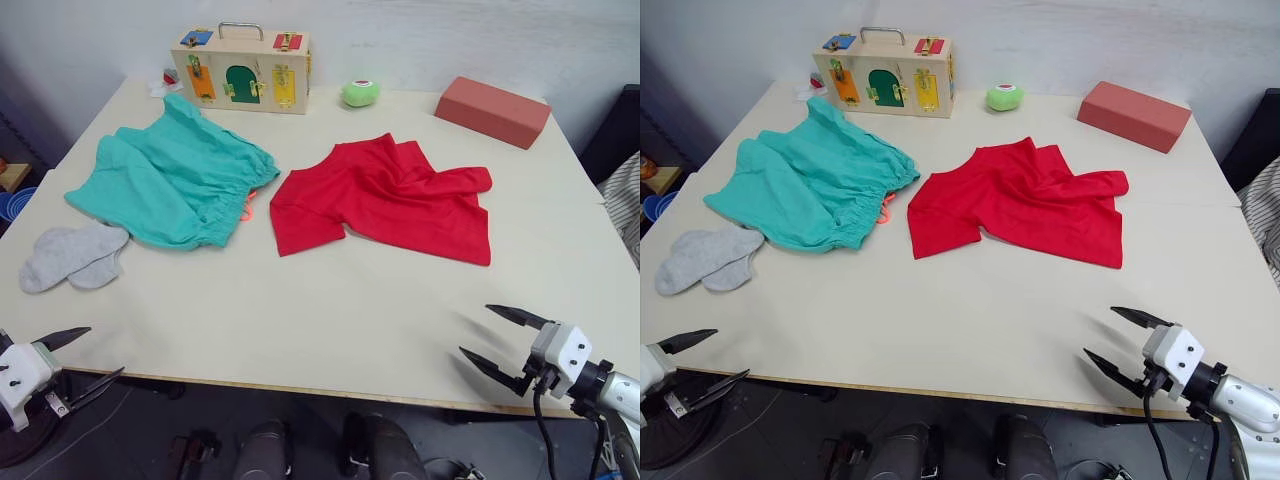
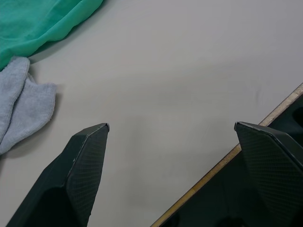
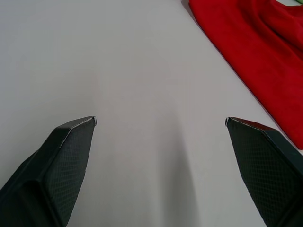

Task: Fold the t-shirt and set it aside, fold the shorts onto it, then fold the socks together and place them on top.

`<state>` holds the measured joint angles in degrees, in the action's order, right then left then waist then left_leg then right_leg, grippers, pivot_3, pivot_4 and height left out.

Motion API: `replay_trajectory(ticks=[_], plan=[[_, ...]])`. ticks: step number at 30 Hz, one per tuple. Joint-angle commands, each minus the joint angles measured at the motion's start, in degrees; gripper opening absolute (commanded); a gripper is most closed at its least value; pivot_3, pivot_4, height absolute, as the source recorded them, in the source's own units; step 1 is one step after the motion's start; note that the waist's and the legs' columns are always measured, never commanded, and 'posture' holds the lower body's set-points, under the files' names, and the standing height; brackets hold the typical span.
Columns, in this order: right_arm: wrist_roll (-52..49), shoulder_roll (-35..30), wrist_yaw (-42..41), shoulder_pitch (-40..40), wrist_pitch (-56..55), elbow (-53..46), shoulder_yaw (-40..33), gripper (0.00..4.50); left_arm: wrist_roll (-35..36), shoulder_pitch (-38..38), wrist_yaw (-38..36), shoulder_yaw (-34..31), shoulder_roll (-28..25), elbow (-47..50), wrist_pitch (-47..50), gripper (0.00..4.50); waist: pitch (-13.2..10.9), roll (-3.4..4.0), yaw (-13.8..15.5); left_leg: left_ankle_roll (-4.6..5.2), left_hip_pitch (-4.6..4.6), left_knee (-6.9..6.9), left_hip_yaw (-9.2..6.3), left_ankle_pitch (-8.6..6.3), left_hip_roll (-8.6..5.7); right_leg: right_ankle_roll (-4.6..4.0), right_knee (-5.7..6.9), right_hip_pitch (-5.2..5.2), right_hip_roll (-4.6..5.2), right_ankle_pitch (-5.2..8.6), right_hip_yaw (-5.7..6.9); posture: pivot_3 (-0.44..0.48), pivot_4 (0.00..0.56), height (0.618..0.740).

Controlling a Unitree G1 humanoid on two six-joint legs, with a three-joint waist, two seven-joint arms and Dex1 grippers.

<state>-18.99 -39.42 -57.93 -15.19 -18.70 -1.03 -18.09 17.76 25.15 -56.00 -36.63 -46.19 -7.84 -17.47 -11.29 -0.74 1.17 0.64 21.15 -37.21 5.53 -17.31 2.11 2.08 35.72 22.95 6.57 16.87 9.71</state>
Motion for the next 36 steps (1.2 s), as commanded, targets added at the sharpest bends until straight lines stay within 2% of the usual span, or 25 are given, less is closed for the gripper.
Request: replay_trajectory(ticks=[1, 5, 7, 11, 14, 17, 21, 27, 32, 33, 36], plan=[[-0.42, -0.21, 0.16, -0.37, -1.57, 0.07, -1.06, 4.50, 1.16, 0.21, -0.76, 0.40, -0.45, 1.08, 1.75, 4.44, 0.00, 0.00, 0.06, 0.00, 0.00, 0.00, 0.01, 0.00, 0.00, 0.00, 0.00, 0.01, 0.00, 0.00, -0.01, 0.000, 0.150, 0.740], [-0.78, 0.41, 1.70, -0.06, -1.07, 0.04, -1.54, 4.50, 6.71, -0.44, -4.49, 1.42, -1.20, 5.45, 8.81, 4.44, -0.01, 0.00, 0.14, 0.00, 0.03, 0.01, 0.05, 0.00, 0.01, 0.00, 0.02, 0.08, -0.01, 0.00, -0.06, 0.000, 0.150, 0.740], [-1.64, -0.06, 2.11, 1.18, -0.10, -0.43, -1.79, 4.50, 7.88, -3.43, -5.24, 3.04, -3.48, 7.45, 13.65, 4.44, -0.02, 0.00, 0.19, 0.00, 0.03, 0.00, 0.05, 0.00, 0.02, 0.00, 0.02, 0.09, -0.02, 0.00, -0.06, 0.000, 0.150, 0.740], [-3.50, -1.92, 2.72, 8.00, 3.77, -0.17, -1.90, 4.50, 8.06, -14.05, -4.02, 9.96, -8.45, 12.34, 24.35, 4.44, -0.10, 0.11, 0.38, -0.21, 0.04, -0.09, 0.05, 0.01, 0.01, -0.03, 0.12, 0.09, -0.03, -0.03, -0.13, 0.000, 0.150, 0.740], [-2.15, -3.95, 2.38, 13.48, 7.34, 1.47, -0.02, 4.50, 5.64, -24.48, -1.70, 17.27, -8.45, 14.18, 28.24, 4.44, -0.17, 0.22, 0.24, -0.17, -0.01, -0.07, 0.22, 0.08, 0.00, -0.01, 0.12, 0.09, -0.03, -0.07, -0.31, 0.000, 0.150, 0.740], [1.73, -5.55, 2.01, 21.20, 10.59, 6.19, 4.47, 4.50, 0.13, -36.54, 1.16, 27.01, -6.15, 12.68, 31.08, 4.44, -0.18, 0.20, 0.15, 0.04, 0.01, 0.02, 0.40, 0.20, -0.02, 0.02, 0.26, 0.29, -0.05, -0.15, -0.40, 0.000, 0.150, 0.740], [10.49, -6.13, 3.15, 32.92, 10.72, 18.34, 11.75, 4.50, -8.58, -50.69, 5.11, 37.67, 0.38, 4.37, 31.16, 4.44, -0.19, 0.17, -0.18, -0.30, 0.05, 0.02, 0.77, 0.41, -0.07, 0.02, 0.38, 0.52, -0.15, -0.19, -0.60, 0.000, 0.150, 0.740], [20.69, -5.40, 5.76, 48.09, 12.01, 36.46, 20.31, 4.50, -16.30, -64.64, 8.10, 45.20, 8.38, -10.93, 29.57, 4.44, -0.24, 0.07, -1.22, -0.19, 0.09, -0.15, 1.15, 0.52, -0.14, 0.12, 0.49, 0.68, -0.16, -0.25, -0.79, 0.000, 0.150, 0.740], [24.39, -4.58, 7.50, 56.11, 13.32, 46.65, 23.66, 4.50, -18.94, -69.85, 5.82, 48.73, 11.39, -18.67, 31.25, 4.44, -0.22, -0.02, -1.55, -0.06, 0.06, -0.38, 1.23, 0.54, -0.16, 0.34, 0.50, 0.61, -0.10, -0.45, -1.02, 0.000, 0.150, 0.740], [24.87, -4.43, 7.38, 57.53, 13.59, 48.37, 24.20, 4.50, -19.44, -70.90, 5.82, 49.08, 12.03, -20.33, 31.06, 4.27, -0.21, -0.03, -1.52, -0.05, 0.06, -0.42, 1.23, 0.54, -0.16, 0.34, 0.52, 0.60, -0.09, -0.45, -1.05, 0.000, 0.150, 0.740], [25.39, -4.07, 5.43, 60.27, 14.57, 51.91, 25.40, 3.89, -21.24, -73.33, 5.46, 50.14, 12.89, -24.67, 29.58, 3.50, -0.16, -0.12, -1.43, -0.01, 0.07, -0.63, 1.24, 0.51, -0.15, 0.38, 0.66, 0.57, -0.06, -0.49, -1.11, 0.000, 0.150, 0.740]])
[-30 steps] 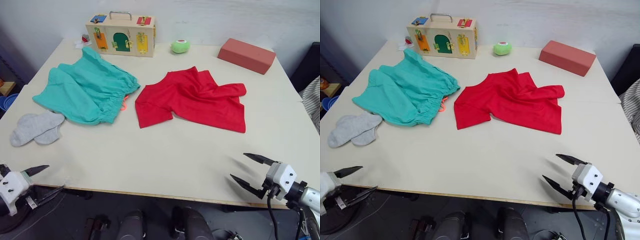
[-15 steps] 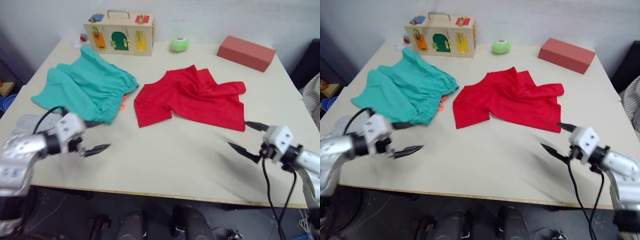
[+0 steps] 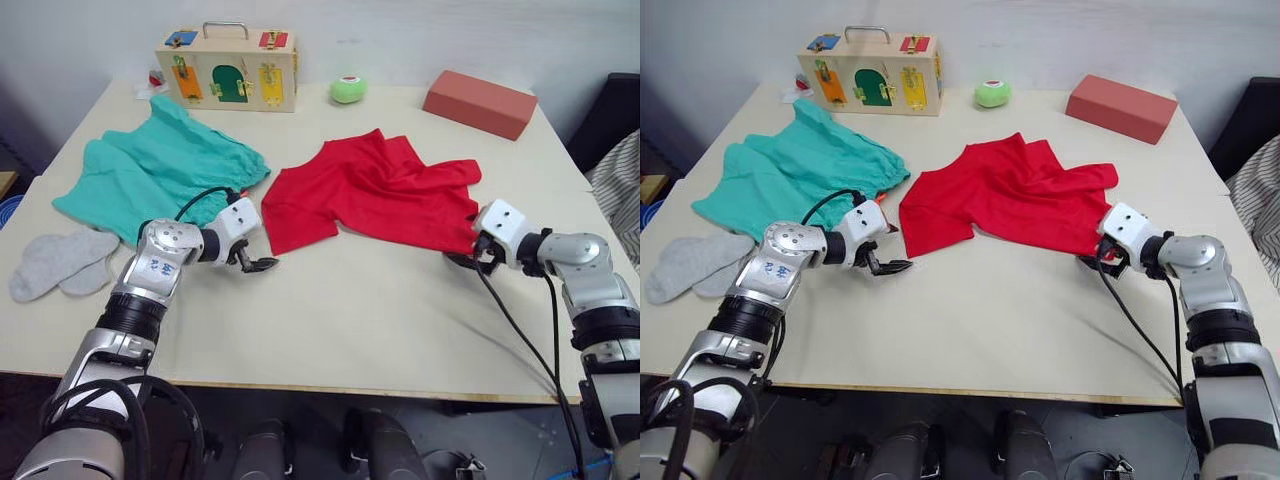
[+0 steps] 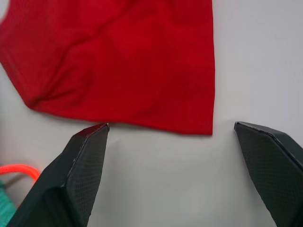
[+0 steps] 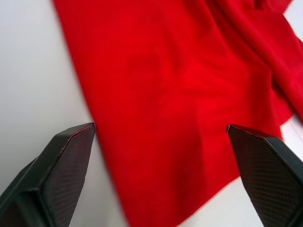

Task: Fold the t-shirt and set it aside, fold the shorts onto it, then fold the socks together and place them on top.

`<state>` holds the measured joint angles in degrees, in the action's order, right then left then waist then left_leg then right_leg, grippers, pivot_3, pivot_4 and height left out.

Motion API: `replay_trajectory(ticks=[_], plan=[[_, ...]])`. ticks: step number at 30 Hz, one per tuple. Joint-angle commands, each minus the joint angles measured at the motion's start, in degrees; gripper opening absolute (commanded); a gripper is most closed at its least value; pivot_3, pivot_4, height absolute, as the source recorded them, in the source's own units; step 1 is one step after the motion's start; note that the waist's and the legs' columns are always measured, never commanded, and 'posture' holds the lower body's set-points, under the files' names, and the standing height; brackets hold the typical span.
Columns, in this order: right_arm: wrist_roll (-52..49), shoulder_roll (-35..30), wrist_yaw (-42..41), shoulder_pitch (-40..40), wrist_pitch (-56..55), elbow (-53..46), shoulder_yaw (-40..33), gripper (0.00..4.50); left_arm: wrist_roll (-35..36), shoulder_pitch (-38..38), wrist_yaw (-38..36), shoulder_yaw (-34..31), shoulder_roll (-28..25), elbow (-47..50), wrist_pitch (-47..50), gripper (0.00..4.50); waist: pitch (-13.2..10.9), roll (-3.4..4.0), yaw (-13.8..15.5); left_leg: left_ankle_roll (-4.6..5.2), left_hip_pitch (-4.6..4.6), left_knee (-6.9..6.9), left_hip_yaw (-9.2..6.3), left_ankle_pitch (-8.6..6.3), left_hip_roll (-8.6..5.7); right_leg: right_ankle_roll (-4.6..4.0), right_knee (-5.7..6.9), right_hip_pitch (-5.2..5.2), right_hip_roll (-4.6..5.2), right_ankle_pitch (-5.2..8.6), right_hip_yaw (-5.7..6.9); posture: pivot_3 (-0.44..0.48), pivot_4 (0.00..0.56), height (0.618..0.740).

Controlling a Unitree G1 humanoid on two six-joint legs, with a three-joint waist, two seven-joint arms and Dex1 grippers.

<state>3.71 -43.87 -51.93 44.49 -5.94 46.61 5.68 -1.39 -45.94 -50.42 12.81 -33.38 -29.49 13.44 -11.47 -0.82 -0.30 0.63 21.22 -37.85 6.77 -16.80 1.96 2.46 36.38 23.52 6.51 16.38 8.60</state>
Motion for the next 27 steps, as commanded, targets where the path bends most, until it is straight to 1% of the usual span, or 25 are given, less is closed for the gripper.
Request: replay_trajectory(ticks=[1, 5, 6, 10, 11, 12, 14, 20, 22, 24, 27], plan=[[2.79, 0.37, -0.92, 1.02, 1.52, 4.76, 1.87, 3.63, -2.41, -2.52, -0.39, 0.84, 0.05, -3.62, -0.88, 3.24, 0.03, -0.05, 0.03, 0.03, 0.00, -0.08, 0.00, -0.02, 0.00, 0.01, 0.03, 0.00, 0.01, -0.01, 0.00, 0.000, 0.150, 0.740], [2.34, 0.23, -4.28, 1.53, 1.35, 4.87, 2.11, 2.21, -2.36, -2.41, -0.68, -0.18, -0.15, -5.09, -2.16, 1.87, 0.04, -0.06, 0.02, 0.08, -0.01, -0.11, 0.01, -0.06, 0.00, 0.05, 0.06, -0.02, 0.05, -0.04, -0.07, 0.000, 0.150, 0.740], [2.26, 0.11, -4.47, 1.31, 1.29, 4.50, 1.95, 1.92, -1.89, -2.15, -1.09, -0.60, -0.11, -5.37, -2.67, 1.59, 0.04, -0.06, 0.02, 0.08, 0.00, -0.11, 0.01, -0.06, 0.01, 0.05, 0.06, -0.01, 0.05, -0.04, -0.06, 0.000, 0.150, 0.740], [1.33, -0.40, -5.65, 0.06, 0.97, 2.25, 0.98, 0.48, -0.88, -1.34, -1.87, -1.74, 0.14, -6.15, -4.23, 0.20, 0.04, -0.06, 0.04, 0.08, 0.00, -0.12, 0.01, -0.06, 0.00, 0.05, 0.07, 0.00, 0.06, -0.04, -0.06, 0.000, 0.150, 0.740], [0.86, -0.59, -6.07, -0.45, 0.99, 1.29, 0.59, 0.12, -0.57, -1.06, -2.24, -2.05, 0.14, -6.08, -4.84, 0.00, 0.04, -0.06, 0.04, 0.08, 0.01, -0.12, 0.01, -0.06, 0.00, 0.05, 0.07, 0.00, 0.06, -0.05, -0.06, 0.000, 0.150, 0.740], [0.09, -0.78, -6.91, -1.13, 1.10, -0.02, 0.06, 0.02, -0.09, -0.51, -3.08, -2.38, -0.04, -5.56, -5.97, 0.00, 0.04, -0.06, 0.03, 0.08, 0.01, -0.12, 0.01, -0.06, 0.00, 0.05, 0.06, 0.00, 0.06, -0.05, -0.06, 0.000, 0.150, 0.740], [-1.16, -1.38, -8.28, -2.63, 1.74, -3.02, -0.81, 0.02, 1.02, 0.89, -4.73, -3.25, -0.49, -3.52, -7.13, 0.00, 0.04, -0.06, 0.04, 0.07, 0.03, -0.11, 0.01, -0.09, 0.00, 0.04, 0.06, 0.02, 0.06, -0.04, -0.06, 0.000, 0.150, 0.740], [-6.83, -5.96, -14.45, -11.81, 4.18, -17.04, -4.31, 0.02, 8.94, 10.08, -13.99, -7.11, -4.31, 11.11, -7.81, 0.00, 0.02, -0.04, 0.08, 0.07, 0.23, -0.08, 0.02, -0.18, 0.03, 0.04, 0.08, 0.14, 0.03, -0.04, -0.01, 0.000, 0.150, 0.740], [-9.99, -8.54, -17.19, -17.91, 5.54, -23.65, -6.55, 0.02, 12.17, 15.22, -17.22, -8.70, -6.77, 18.11, -7.32, 0.00, 0.02, -0.02, 0.15, 0.13, 0.25, -0.12, 0.02, -0.21, 0.03, 0.04, -0.06, 0.15, 0.04, -0.04, -0.02, 0.000, 0.150, 0.740], [-12.79, -10.49, -19.31, -23.31, 6.57, -28.93, -8.67, 0.02, 14.84, 19.37, -18.98, -10.02, -8.51, 23.84, -6.04, 0.00, -0.03, 0.05, 0.26, 0.14, 0.24, -0.09, -0.02, -0.27, 0.04, 0.05, -0.25, 0.12, 0.04, -0.04, -0.01, 0.000, 0.150, 0.740], [-15.35, -13.17, -20.70, -31.31, 6.92, -33.63, -12.14, 0.02, 19.12, 25.71, -20.30, -11.92, -10.52, 32.50, -2.56, 0.00, -0.05, 0.08, 0.34, 0.22, 0.22, -0.08, -0.04, -0.37, 0.05, 0.06, -0.34, 0.05, 0.05, -0.05, 0.00, 0.000, 0.150, 0.740]])
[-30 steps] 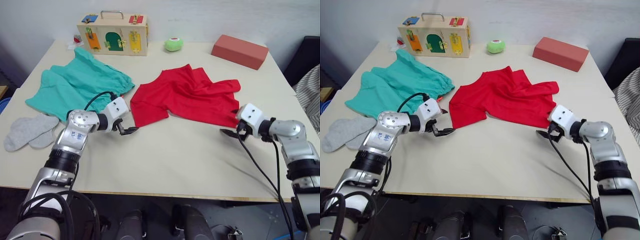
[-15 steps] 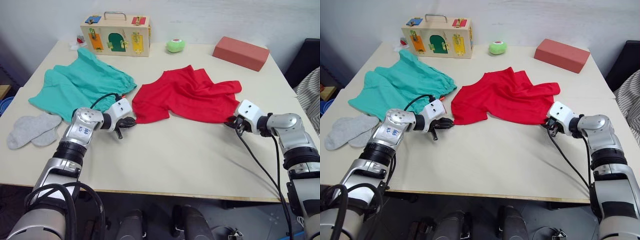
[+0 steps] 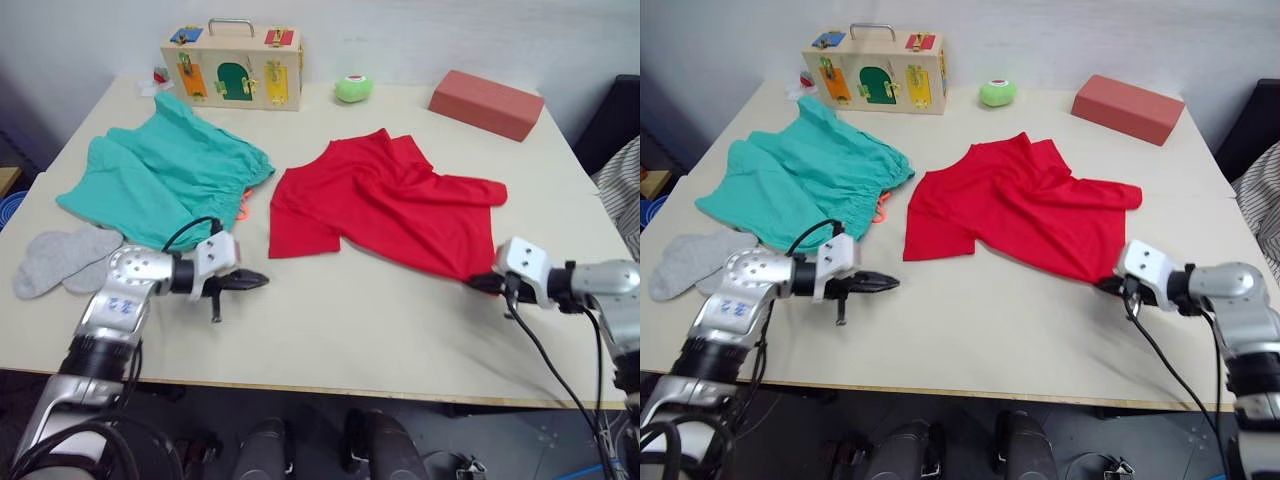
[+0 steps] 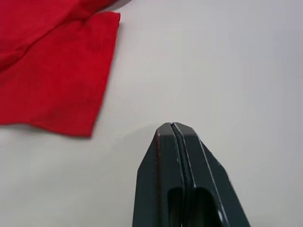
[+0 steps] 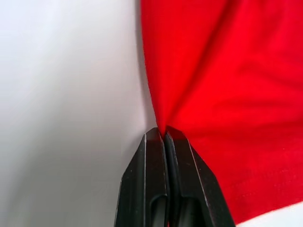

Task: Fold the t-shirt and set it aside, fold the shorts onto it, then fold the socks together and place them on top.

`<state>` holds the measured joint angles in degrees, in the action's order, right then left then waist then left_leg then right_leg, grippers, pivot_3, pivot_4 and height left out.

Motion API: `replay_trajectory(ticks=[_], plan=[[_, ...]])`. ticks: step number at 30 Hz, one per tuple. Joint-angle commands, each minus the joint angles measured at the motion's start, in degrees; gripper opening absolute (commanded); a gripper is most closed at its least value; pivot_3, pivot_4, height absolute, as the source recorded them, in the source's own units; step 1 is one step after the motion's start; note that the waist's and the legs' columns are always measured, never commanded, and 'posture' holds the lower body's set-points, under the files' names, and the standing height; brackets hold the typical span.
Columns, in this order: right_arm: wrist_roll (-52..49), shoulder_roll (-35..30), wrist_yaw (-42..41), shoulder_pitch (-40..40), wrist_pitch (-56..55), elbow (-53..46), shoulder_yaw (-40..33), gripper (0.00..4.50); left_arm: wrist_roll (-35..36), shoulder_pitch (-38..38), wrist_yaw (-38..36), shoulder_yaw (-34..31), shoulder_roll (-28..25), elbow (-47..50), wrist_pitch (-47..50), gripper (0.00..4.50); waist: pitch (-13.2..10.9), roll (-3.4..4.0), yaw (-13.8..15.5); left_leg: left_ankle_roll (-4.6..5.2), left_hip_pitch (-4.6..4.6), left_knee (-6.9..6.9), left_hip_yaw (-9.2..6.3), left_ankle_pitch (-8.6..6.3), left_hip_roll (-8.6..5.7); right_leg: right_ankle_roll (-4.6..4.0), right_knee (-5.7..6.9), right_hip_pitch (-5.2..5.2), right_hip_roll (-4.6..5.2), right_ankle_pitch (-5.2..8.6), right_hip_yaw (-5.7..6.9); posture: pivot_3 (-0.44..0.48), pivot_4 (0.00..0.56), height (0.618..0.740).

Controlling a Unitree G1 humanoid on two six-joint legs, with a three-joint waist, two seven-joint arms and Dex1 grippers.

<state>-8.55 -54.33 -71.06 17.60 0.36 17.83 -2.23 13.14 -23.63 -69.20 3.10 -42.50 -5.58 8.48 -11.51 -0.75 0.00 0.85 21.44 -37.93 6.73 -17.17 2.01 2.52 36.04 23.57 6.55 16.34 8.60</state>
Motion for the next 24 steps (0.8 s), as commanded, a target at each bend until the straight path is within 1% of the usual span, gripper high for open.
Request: replay_trajectory(ticks=[1, 4, 6, 9, 11, 14, 16, 20, 24], plan=[[-3.01, -3.18, -1.22, -6.02, 0.24, -5.19, -4.91, 0.02, 5.03, 4.62, -1.03, -2.64, -1.69, 10.20, 3.15, 0.00, -0.03, 0.05, 0.06, 0.03, 0.01, 0.00, 0.00, -0.06, 0.00, 0.04, -0.04, -0.01, 0.00, -0.02, -0.01, 0.000, 0.150, 0.740], [-3.25, -3.73, -0.03, -9.64, -0.16, -6.06, -6.74, 0.02, 5.23, 7.19, 1.00, -4.15, -2.12, 12.26, 3.57, 0.00, -0.03, 0.05, 0.06, 0.16, -0.02, 0.00, 0.02, -0.14, 0.00, 0.18, -0.13, -0.05, 0.02, -0.13, -0.08, 0.000, 0.150, 0.740], [-3.69, -3.43, 0.41, -10.86, 0.20, -6.72, -7.62, 0.02, 4.62, 7.71, 2.61, -5.23, -1.79, 11.63, 2.33, 0.00, -0.04, 0.07, 0.10, 0.37, -0.03, 0.00, 0.02, -0.26, 0.00, 0.17, -0.12, -0.04, 0.02, -0.15, -0.09, 0.000, 0.150, 0.740], [-4.02, -3.10, 0.68, -11.81, 0.14, -7.39, -7.82, 0.02, 1.88, 6.62, 5.34, -5.39, -1.35, 7.94, -0.88, 0.00, -0.05, 0.10, 0.04, 0.36, -0.03, 0.01, 0.02, -0.26, 0.02, 0.17, -0.10, -0.02, 0.01, -0.15, -0.09, 0.000, 0.150, 0.740], [-4.54, -2.50, 1.23, -12.09, 0.53, -7.77, -7.87, 0.02, 0.51, 3.96, 8.22, -4.95, -0.07, 5.02, -0.91, 0.00, -0.05, 0.11, 0.14, 0.36, -0.03, 0.03, 0.03, -0.25, 0.03, 0.17, -0.11, -0.01, 0.01, -0.15, -0.08, 0.000, 0.150, 0.740], [-4.70, -1.43, 1.63, -11.39, 0.46, -8.10, -6.95, 0.00, -6.96, -2.56, 7.85, 0.81, 0.78, -4.48, -9.99, 0.57, -0.06, 0.10, 0.60, 0.37, -0.01, 0.01, 0.05, -0.25, 0.01, 0.17, -0.12, -0.02, 0.01, -0.16, -0.06, 0.000, 0.150, 0.740], [-4.57, -0.89, 1.84, -10.62, 0.68, -8.18, -6.43, 0.00, -10.40, -7.05, 8.35, 3.19, 1.98, -11.49, -16.33, 1.14, -0.05, 0.10, 0.89, 0.37, 0.00, 0.00, 0.06, -0.25, -0.03, 0.18, -0.13, -0.02, 0.01, -0.16, -0.05, 0.000, 0.150, 0.740], [-4.59, -0.44, 2.23, -9.89, 1.16, -8.55, -5.74, 0.00, -12.04, -12.54, 4.42, 6.45, 3.59, -20.38, -23.06, 2.43, -0.06, 0.10, 1.09, 0.22, 0.02, 0.00, 0.20, -0.19, -0.03, 0.18, -0.16, 0.05, 0.00, -0.16, -0.09, 0.000, 0.150, 0.740], [-4.71, -0.27, 2.41, -9.83, 1.76, -9.24, -5.38, 0.00, -14.06, -17.03, 4.21, 8.70, 6.38, -27.50, -29.95, 2.43, -0.06, 0.10, 1.21, 0.24, 0.05, -0.05, 0.28, -0.20, -0.04, 0.18, -0.20, 0.06, -0.02, -0.16, -0.10, 0.000, 0.150, 0.740]])
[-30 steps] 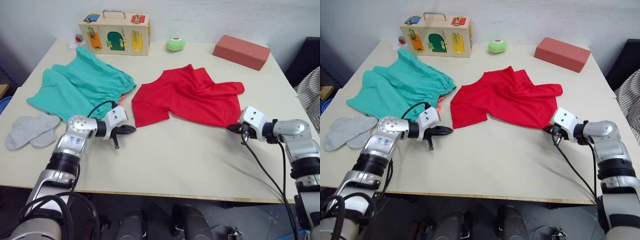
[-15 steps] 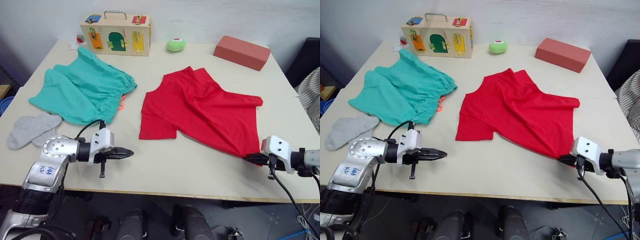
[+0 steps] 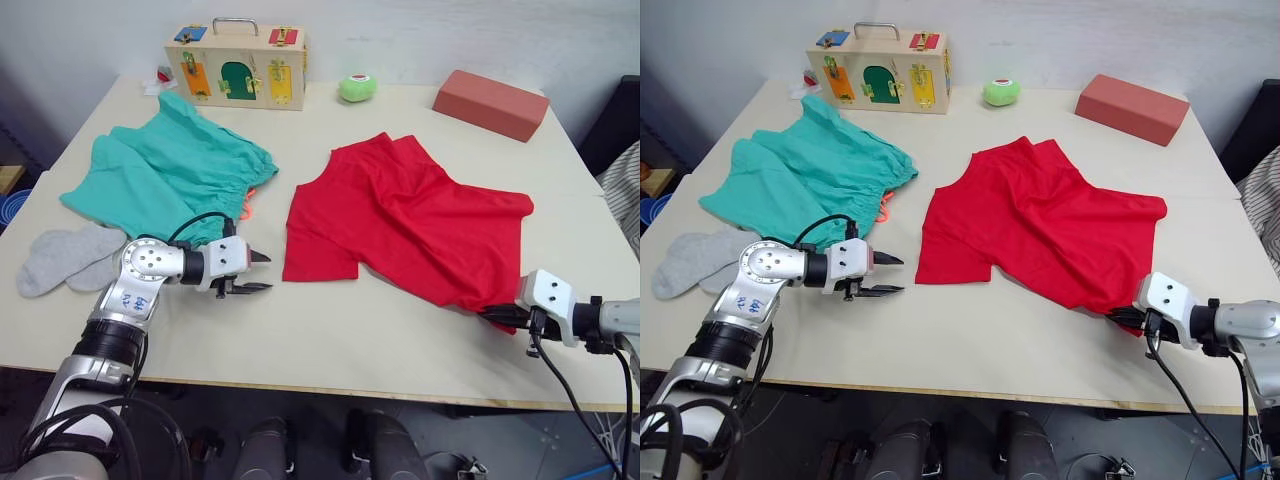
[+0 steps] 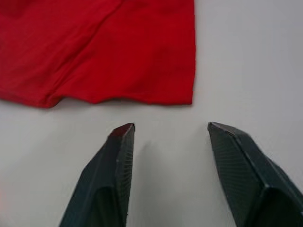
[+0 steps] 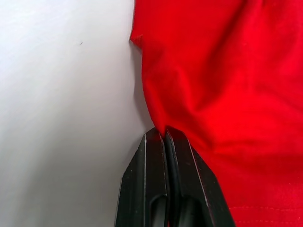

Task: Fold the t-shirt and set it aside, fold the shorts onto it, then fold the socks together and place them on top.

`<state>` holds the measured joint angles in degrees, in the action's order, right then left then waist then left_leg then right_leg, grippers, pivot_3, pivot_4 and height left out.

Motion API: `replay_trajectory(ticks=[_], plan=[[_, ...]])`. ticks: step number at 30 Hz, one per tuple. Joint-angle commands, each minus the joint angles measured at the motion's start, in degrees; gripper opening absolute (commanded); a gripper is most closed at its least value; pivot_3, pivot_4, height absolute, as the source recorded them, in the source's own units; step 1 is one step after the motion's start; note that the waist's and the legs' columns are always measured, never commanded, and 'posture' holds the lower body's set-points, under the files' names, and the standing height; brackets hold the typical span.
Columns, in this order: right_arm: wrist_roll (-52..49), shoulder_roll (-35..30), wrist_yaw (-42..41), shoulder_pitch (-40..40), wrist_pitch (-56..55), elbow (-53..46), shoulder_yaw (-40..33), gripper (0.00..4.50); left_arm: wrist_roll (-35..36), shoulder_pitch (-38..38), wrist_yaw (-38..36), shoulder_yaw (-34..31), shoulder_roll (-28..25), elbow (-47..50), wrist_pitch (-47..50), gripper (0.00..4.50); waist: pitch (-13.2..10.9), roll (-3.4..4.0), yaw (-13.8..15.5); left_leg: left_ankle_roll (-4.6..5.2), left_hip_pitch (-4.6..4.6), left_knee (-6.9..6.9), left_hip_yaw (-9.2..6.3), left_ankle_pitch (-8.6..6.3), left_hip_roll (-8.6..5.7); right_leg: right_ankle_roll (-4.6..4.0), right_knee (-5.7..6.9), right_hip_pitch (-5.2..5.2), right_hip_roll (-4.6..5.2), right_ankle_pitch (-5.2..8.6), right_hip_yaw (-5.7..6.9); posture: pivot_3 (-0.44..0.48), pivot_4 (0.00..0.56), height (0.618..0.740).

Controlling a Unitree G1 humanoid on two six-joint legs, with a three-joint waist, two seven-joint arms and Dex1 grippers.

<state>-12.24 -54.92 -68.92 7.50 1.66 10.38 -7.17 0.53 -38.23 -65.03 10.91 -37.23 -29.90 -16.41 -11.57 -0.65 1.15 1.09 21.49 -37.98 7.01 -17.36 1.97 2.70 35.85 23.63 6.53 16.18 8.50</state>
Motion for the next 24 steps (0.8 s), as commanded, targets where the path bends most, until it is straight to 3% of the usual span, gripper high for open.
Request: replay_trajectory(ticks=[1, 8, 11, 17, 24], plan=[[-1.09, 0.38, 0.30, 0.24, 0.66, -1.95, -0.46, 0.00, -2.17, -3.36, 0.53, 1.24, 1.73, -4.94, -6.76, 2.43, 0.00, 0.00, 0.10, 0.02, 0.00, -0.03, 0.00, 0.00, -0.02, 0.00, 0.01, 0.00, 0.01, 0.00, 0.00, 0.000, 0.150, 0.740], [-1.55, 0.76, 0.92, -0.83, 2.54, -3.76, -0.83, 0.00, -6.62, -9.48, 3.07, 3.51, 6.63, -16.40, -13.57, 2.43, 0.00, 0.00, 0.35, 0.11, -0.01, -0.10, -0.03, 0.00, -0.08, 0.15, 0.04, -0.04, 0.06, -0.09, -0.05, 0.000, 0.150, 0.740], [-1.85, 0.81, 1.21, -1.65, 3.11, -4.51, -1.05, 0.00, -6.78, -10.35, 1.71, 4.12, 8.14, -18.14, -15.13, 1.79, 0.00, 0.00, 0.35, 0.14, 0.00, -0.10, -0.04, -0.01, -0.09, 0.16, 0.03, -0.05, 0.07, -0.09, -0.05, 0.000, 0.150, 0.740], [-2.36, 1.12, 2.05, -2.60, 3.35, -5.27, -1.42, 0.00, -7.21, -11.39, 0.78, 4.39, 9.77, -21.99, -16.79, 0.04, 0.00, 0.00, 0.36, 0.15, -0.01, -0.14, -0.06, -0.01, -0.12, 0.16, 0.03, -0.09, 0.08, -0.10, -0.02, 0.000, 0.150, 0.740], [-2.44, 1.33, 2.45, -3.33, 2.41, -5.24, -1.05, 0.00, -1.49, -9.66, -5.67, 1.74, 10.10, -19.66, -13.91, 0.04, 0.00, -0.01, 0.19, 0.17, -0.02, -0.16, -0.07, -0.04, -0.10, 0.18, 0.02, -0.10, 0.07, -0.11, -0.03, 0.000, 0.150, 0.740]])
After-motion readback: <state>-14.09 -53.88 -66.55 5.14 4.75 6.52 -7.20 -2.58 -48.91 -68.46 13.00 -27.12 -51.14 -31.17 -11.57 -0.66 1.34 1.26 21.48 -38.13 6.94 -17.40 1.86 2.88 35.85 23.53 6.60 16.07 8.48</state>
